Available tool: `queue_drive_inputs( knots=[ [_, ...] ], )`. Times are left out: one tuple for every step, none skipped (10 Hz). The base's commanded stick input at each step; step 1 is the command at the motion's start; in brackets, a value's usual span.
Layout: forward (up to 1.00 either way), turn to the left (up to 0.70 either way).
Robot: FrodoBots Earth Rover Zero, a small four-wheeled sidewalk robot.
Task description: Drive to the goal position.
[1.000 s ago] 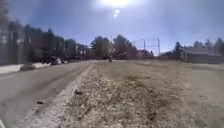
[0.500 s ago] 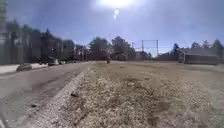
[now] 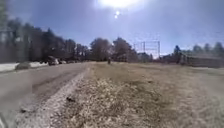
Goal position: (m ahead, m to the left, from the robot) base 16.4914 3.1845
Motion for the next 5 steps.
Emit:
queue_drive_inputs(
  knots=[
    [0.69, 0.03],
    [0.69, 0.03],
    [0.69, 0.03],
    [0.69, 0.03],
    [0.69, 0.03]
  ],
)
